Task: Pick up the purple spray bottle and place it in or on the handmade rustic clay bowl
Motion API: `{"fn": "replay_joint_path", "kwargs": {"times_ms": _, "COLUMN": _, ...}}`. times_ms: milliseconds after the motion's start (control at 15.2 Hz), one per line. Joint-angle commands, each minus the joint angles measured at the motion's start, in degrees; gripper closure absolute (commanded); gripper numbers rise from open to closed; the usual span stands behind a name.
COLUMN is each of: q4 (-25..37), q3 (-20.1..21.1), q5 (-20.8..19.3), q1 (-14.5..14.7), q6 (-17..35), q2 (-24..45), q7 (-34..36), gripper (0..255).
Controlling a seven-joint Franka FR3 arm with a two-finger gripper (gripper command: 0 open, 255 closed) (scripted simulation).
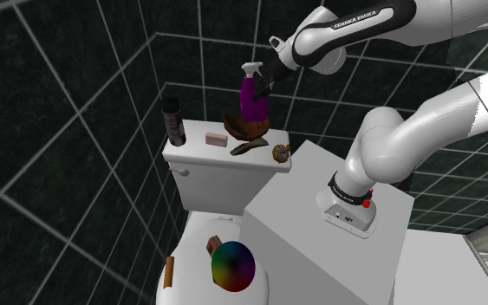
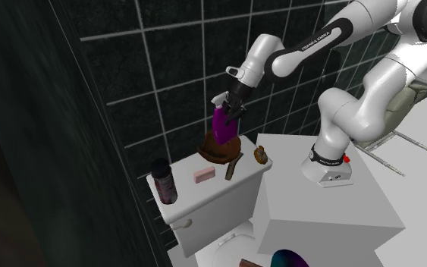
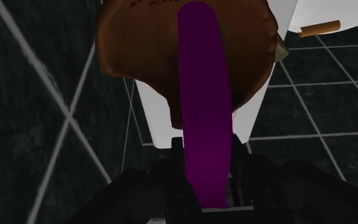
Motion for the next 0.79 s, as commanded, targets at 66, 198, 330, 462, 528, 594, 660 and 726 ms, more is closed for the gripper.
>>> {"fn": "replay_joint_path", "kwargs": {"times_ms": 66, "q4": -0.1, "q3": -0.13, "q5": 0.11, "q1": 0.14, "q6": 0.3, "q2": 0.14, "q7": -0.14, "gripper": 255}}
{"fn": "replay_joint_path", "kwargs": {"times_ms": 198, "q4": -0.1, "q3": -0.13, "q5": 0.11, "q1": 0.14, "q6": 0.3, "q2": 0.15, "q7": -0.14, "gripper": 255}}
{"fn": "replay_joint_path", "kwargs": {"times_ms": 330, "q4": -0.1, "q3": -0.13, "q5": 0.11, "q1": 0.14, "q6": 0.3, "q2": 0.15, "q7": -0.14, "gripper": 255}}
{"fn": "replay_joint_path", "kwargs": {"times_ms": 462, "q4": -0.1, "q3": -0.13, "q5": 0.11, "q1": 0.14, "q6": 0.3, "q2": 0.15, "q7": -0.14, "gripper": 0}}
{"fn": "replay_joint_path", "kwargs": {"times_ms": 528, "q4": -0.1, "q3": -0.13, "q5": 0.11, "q1": 0.14, "q6": 0.3, "q2": 0.15, "q7": -0.14, "gripper": 0}}
{"fn": "replay_joint_path", "kwargs": {"times_ms": 594, "q4": -0.1, "q3": -0.13, "q5": 0.11, "q1": 0.14, "q6": 0.3, "q2": 0.15, "q7": -0.14, "gripper": 0}}
{"fn": "replay_joint_path", "kwargs": {"times_ms": 660, "q4": -0.1, "q3": -0.13, "q5": 0.11, "q1": 0.14, "q6": 0.3, "q2": 0.15, "q7": -0.14, "gripper": 0}}
{"fn": "replay_joint_path", "kwargs": {"times_ms": 726, "q4": -0.1, "q3": -0.13, "q5": 0.11, "q1": 0.14, "q6": 0.3, "q2": 0.15, "q7": -0.14, "gripper": 0}}
